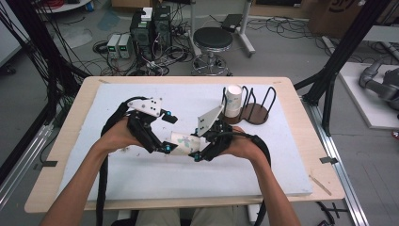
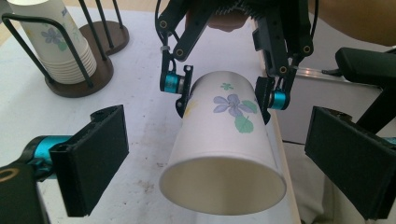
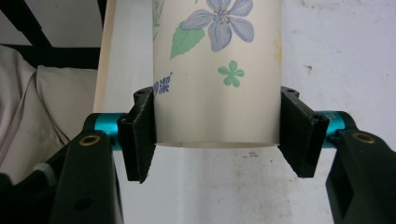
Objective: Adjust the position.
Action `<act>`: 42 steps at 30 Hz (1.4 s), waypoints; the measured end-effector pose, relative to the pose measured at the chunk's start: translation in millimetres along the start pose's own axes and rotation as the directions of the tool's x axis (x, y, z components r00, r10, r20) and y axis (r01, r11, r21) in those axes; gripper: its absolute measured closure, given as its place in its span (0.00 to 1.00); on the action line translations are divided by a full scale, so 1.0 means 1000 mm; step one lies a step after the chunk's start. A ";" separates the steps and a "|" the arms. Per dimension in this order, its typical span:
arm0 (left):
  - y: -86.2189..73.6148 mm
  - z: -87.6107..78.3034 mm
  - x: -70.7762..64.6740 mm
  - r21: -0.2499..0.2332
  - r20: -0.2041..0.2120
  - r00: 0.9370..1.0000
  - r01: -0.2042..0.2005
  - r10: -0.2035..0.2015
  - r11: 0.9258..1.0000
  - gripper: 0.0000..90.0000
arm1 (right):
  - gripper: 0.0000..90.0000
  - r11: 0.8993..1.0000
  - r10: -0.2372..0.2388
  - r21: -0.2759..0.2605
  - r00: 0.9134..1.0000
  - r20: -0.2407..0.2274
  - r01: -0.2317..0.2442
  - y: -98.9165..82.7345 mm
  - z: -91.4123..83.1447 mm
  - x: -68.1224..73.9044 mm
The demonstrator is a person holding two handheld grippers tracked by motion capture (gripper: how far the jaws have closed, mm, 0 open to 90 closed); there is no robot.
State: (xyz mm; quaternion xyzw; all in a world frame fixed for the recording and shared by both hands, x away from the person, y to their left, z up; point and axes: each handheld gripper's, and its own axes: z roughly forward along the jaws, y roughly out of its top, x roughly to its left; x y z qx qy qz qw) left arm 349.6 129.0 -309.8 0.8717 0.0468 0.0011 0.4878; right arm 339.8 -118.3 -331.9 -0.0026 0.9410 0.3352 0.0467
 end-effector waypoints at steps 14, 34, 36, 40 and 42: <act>-0.017 -0.006 -0.005 -0.145 -0.016 1.000 0.018 -0.020 0.989 0.07 | 0.41 0.986 0.052 -0.161 0.998 0.019 -0.048 -0.022 -0.009 0.003; -0.060 -0.004 -0.008 -0.323 -0.049 0.998 0.028 -0.046 0.946 0.07 | 0.41 0.923 0.127 -0.367 0.992 0.019 -0.111 -0.048 -0.003 0.008; -0.065 -0.002 -0.009 -0.338 -0.045 0.998 0.034 -0.052 0.940 0.07 | 0.41 0.916 0.129 -0.386 0.991 0.016 -0.113 -0.050 -0.001 0.008; -0.073 0.002 -0.009 -0.344 -0.036 0.997 0.050 -0.066 0.938 0.07 | 0.41 0.907 0.135 -0.404 0.991 0.014 -0.118 -0.053 0.003 0.010; -0.076 0.004 -0.008 -0.342 -0.033 0.997 0.051 -0.066 0.938 0.07 | 0.41 0.903 0.137 -0.412 0.991 0.010 -0.120 -0.054 0.005 0.010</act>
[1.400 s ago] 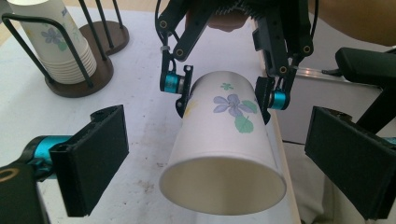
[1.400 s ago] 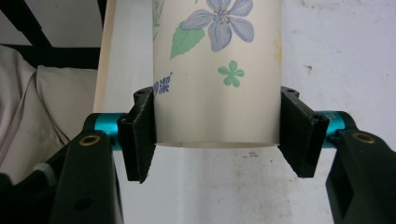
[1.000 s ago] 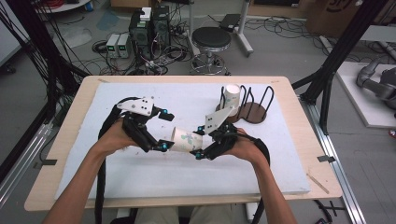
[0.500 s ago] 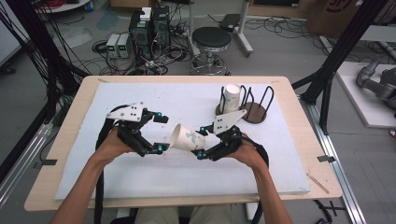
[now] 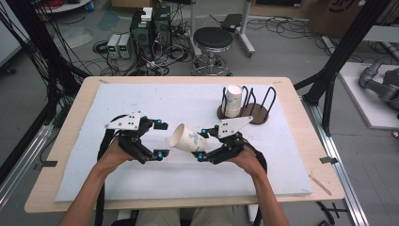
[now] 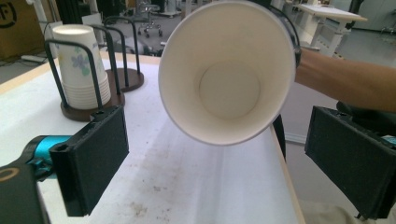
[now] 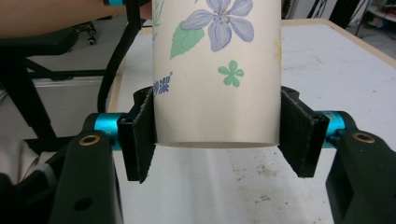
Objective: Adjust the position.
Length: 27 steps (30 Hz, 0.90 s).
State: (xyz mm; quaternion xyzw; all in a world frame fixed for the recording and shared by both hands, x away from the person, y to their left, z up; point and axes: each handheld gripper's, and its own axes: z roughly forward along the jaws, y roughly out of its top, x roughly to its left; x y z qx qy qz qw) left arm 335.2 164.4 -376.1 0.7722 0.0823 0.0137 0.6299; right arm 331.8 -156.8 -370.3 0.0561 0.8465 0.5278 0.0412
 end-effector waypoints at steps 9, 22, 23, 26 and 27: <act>-0.009 0.005 0.000 -0.020 0.006 1.000 0.012 -0.012 1.000 0.07 | 0.41 0.999 0.010 -0.035 1.000 0.000 -0.010 -0.006 0.003 0.002; -0.017 0.015 0.002 -0.025 0.026 0.999 0.025 -0.024 0.999 0.07 | 0.41 0.999 0.002 -0.049 1.000 -0.009 -0.002 -0.010 0.006 0.003; -0.017 0.017 0.001 -0.029 0.028 0.999 0.026 -0.025 0.999 0.07 | 0.41 0.999 0.003 -0.053 1.000 -0.012 -0.004 -0.009 0.006 0.002; -0.017 0.020 0.001 -0.029 0.037 0.999 0.026 -0.025 0.999 0.07 | 0.41 0.999 0.004 -0.054 1.000 -0.015 -0.005 -0.009 0.007 0.003; -0.016 0.022 0.000 -0.030 0.041 0.999 0.024 -0.023 0.999 0.07 | 0.41 0.999 -0.001 -0.054 1.000 -0.013 0.001 -0.009 0.008 0.003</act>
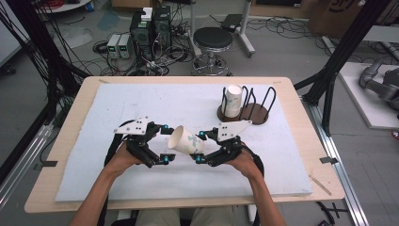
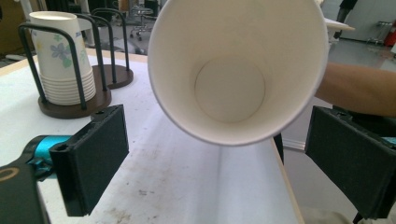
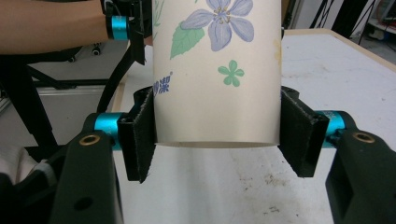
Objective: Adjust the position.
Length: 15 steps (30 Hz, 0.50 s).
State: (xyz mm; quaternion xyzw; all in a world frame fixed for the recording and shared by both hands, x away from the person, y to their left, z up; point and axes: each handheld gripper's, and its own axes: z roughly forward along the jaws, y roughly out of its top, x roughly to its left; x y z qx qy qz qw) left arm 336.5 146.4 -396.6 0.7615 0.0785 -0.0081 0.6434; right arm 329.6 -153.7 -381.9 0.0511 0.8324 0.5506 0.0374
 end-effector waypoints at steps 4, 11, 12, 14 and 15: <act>0.002 0.006 0.000 -0.008 0.012 1.000 -0.003 0.003 1.000 0.07 | 0.41 1.000 0.000 0.001 1.000 -0.007 0.000 0.000 0.001 0.000; 0.005 0.014 0.000 -0.012 0.030 1.000 -0.007 0.008 1.000 0.07 | 0.41 1.000 -0.007 0.010 1.000 -0.017 0.007 0.000 0.004 0.000; 0.005 0.015 0.000 -0.010 0.031 1.000 -0.007 0.008 1.000 0.07 | 0.41 1.000 -0.004 0.010 1.000 -0.018 0.004 0.000 0.005 0.000; 0.005 0.016 -0.001 -0.006 0.035 0.999 -0.005 0.006 1.000 0.07 | 0.41 1.000 -0.011 0.015 1.000 -0.021 0.011 0.000 0.006 0.000; 0.005 0.017 0.000 -0.007 0.037 0.999 -0.007 0.008 1.000 0.07 | 0.41 1.000 -0.008 0.015 1.000 -0.023 0.008 0.000 0.006 0.001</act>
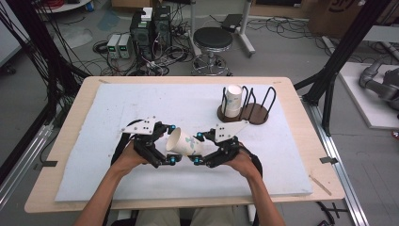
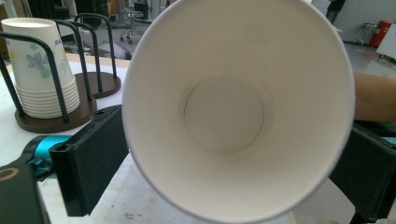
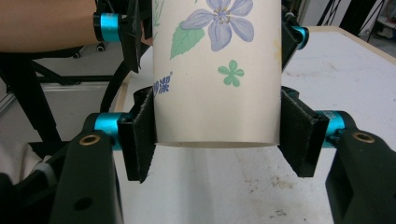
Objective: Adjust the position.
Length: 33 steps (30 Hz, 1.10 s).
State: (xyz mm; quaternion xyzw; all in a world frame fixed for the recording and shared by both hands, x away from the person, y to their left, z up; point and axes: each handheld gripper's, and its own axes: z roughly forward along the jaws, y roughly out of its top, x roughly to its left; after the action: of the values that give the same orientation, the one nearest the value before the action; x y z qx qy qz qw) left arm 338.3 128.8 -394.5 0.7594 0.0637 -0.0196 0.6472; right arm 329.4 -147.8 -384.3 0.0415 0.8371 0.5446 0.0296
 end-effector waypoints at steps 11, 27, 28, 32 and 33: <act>0.005 0.007 -0.001 0.012 0.016 1.000 -0.008 0.008 1.000 0.07 | 0.41 1.000 -0.017 0.014 1.000 -0.018 0.017 0.000 0.005 0.001; 0.007 0.003 -0.004 0.001 0.055 0.997 -0.051 0.051 0.999 0.32 | 0.42 0.999 -0.037 0.026 0.999 -0.030 0.038 0.000 0.006 0.002; 0.007 0.002 -0.004 0.003 0.054 0.997 -0.052 0.052 0.999 0.32 | 0.42 0.999 -0.037 0.026 0.999 -0.030 0.038 0.000 0.006 0.002; 0.007 0.002 -0.004 0.000 0.053 0.997 -0.056 0.056 0.998 0.34 | 0.42 0.999 -0.039 0.023 0.999 -0.029 0.040 0.000 0.006 0.002; 0.007 0.002 -0.004 0.000 0.052 0.997 -0.056 0.056 0.998 0.34 | 0.42 0.999 -0.039 0.024 0.999 -0.030 0.040 0.000 0.006 0.002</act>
State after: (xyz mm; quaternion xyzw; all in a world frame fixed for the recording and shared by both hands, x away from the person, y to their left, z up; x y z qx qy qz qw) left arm 335.1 125.0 -387.2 0.7607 0.0254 -0.0211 0.6483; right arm 327.9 -142.1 -386.7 0.0173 0.8447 0.5342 0.0274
